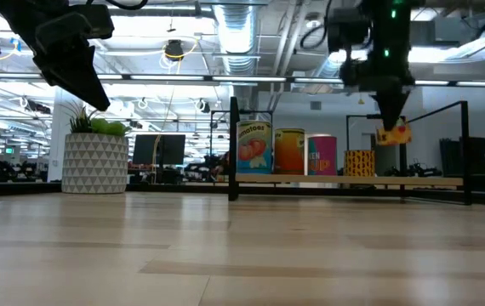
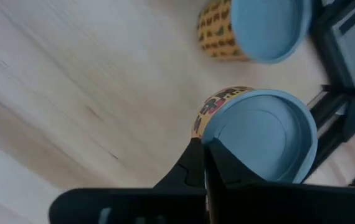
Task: Pick and place cans onto a shelf
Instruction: Put the canned pineapple rings on the shelf
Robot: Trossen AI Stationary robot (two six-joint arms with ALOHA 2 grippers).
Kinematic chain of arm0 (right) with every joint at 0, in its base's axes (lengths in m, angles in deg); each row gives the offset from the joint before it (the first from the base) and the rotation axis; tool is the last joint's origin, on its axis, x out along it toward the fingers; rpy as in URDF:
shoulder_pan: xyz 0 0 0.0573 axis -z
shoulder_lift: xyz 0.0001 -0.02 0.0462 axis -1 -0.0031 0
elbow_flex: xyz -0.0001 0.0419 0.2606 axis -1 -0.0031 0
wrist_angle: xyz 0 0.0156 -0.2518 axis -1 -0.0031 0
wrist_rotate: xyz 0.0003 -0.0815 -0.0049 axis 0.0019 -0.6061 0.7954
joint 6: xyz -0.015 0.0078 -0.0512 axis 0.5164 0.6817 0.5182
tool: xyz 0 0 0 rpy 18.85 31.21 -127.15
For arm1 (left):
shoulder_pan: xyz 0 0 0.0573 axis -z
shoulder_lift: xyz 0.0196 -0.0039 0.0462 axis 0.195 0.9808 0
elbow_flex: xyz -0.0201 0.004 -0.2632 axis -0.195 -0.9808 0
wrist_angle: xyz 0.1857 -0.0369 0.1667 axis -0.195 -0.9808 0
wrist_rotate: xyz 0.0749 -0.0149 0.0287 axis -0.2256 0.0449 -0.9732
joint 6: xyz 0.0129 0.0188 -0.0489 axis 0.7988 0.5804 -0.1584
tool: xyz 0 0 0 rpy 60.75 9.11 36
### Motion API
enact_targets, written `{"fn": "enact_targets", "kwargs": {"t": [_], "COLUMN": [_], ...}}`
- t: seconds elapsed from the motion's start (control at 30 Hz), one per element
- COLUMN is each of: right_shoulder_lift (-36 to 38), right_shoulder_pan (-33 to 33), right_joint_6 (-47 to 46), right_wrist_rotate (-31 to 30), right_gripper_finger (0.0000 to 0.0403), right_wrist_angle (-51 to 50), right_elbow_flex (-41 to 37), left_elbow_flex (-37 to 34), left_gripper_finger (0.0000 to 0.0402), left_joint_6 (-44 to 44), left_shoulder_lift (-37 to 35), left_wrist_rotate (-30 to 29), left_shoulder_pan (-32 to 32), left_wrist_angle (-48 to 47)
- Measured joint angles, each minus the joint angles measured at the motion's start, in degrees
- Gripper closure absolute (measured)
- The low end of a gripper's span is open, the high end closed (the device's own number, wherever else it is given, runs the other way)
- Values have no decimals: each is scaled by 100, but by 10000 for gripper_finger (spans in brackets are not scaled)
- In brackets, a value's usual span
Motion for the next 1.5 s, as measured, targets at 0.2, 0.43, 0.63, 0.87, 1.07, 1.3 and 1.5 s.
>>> {"fn": "enact_targets", "kwargs": {"t": [0.2,0.43,0.63,0.87,1.07,1.3,1.5], "right_shoulder_lift": [-3,-3,-1,-1,-1,1,4], "right_shoulder_pan": [528,777,810,810,801,425,189], "right_joint_6": [521,648,578,443,313,181,185], "right_wrist_rotate": [730,866,861,837,798,816,1137], "right_gripper_finger": [395,395,353,333,331,331,331], "right_wrist_angle": [519,705,753,718,711,641,736], "right_elbow_flex": [-547,-975,-981,-981,-975,-682,-820], "left_elbow_flex": [0,0,0,0,0,0,0], "left_gripper_finger": [297,297,297,297,297,297,297], "left_joint_6": [-6,-26,-26,-61,-63,-66,-66], "left_shoulder_lift": [1,0,0,2,2,0,0], "left_wrist_rotate": [-1,-1,-1,-1,-1,-1,1], "left_shoulder_pan": [0,1,-1,-1,-1,0,1], "left_wrist_angle": [-1,1,1,1,1,1,1]}}
